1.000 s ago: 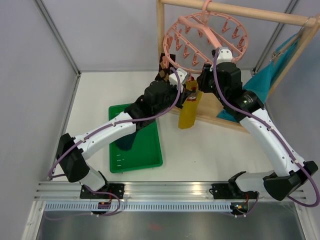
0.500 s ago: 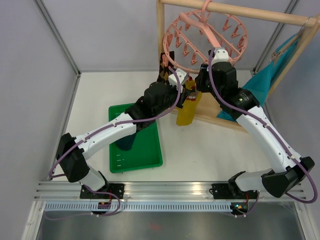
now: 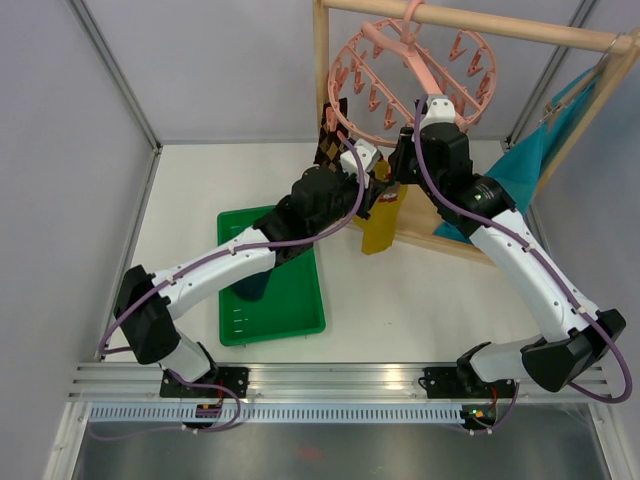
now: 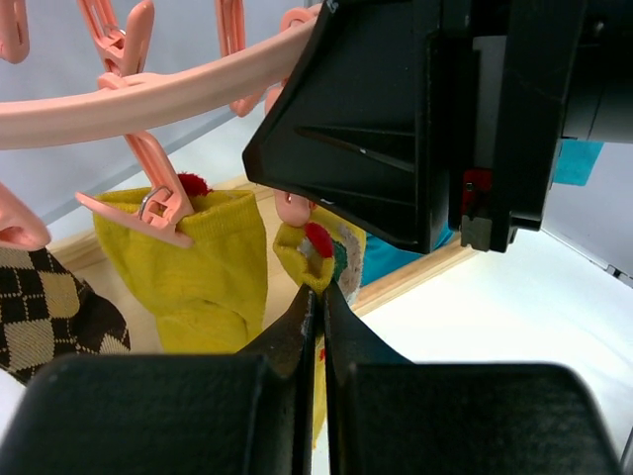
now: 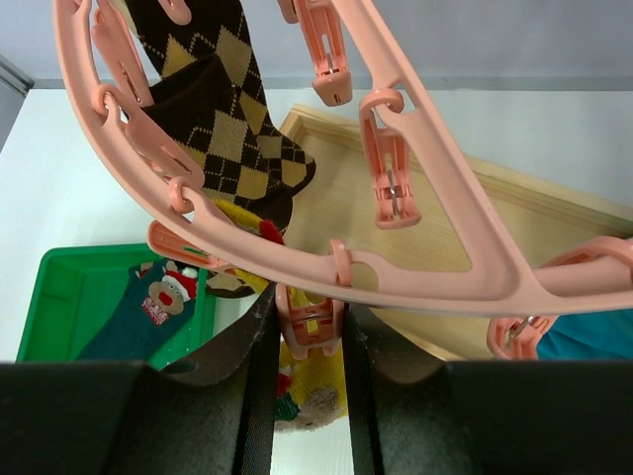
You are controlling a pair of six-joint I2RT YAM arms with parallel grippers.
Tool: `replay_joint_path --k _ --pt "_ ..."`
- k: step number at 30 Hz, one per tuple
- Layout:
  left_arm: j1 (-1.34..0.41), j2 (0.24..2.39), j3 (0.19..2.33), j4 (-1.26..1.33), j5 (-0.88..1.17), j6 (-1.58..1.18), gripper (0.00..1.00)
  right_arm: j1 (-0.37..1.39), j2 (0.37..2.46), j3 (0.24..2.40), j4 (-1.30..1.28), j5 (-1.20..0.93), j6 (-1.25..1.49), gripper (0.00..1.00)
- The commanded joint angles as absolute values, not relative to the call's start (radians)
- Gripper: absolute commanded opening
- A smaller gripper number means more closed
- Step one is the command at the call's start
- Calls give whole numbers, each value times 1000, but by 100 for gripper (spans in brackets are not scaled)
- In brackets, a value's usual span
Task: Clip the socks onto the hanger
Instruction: Clamp the sock onto the hanger.
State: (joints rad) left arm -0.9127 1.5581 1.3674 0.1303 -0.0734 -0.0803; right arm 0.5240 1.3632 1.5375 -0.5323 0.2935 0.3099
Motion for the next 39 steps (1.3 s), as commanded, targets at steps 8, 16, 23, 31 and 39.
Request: replay_joint_path --k 8,16,23,31,39 --pt "-933 1525 1316 227 -78 -107 2 531 1345 1565 -575 311 331 0" --pt "-933 1490 1267 255 -45 -92 2 531 1350 1595 -607 337 319 0" --pt "-933 1468 1224 252 81 -46 2 531 1347 1595 -611 334 319 0" --pt "-855 1511 1244 281 389 -49 2 531 1322 1591 -609 282 284 0" --pt "-739 1539 1255 324 719 -120 2 531 1295 1554 -568 118 265 0"
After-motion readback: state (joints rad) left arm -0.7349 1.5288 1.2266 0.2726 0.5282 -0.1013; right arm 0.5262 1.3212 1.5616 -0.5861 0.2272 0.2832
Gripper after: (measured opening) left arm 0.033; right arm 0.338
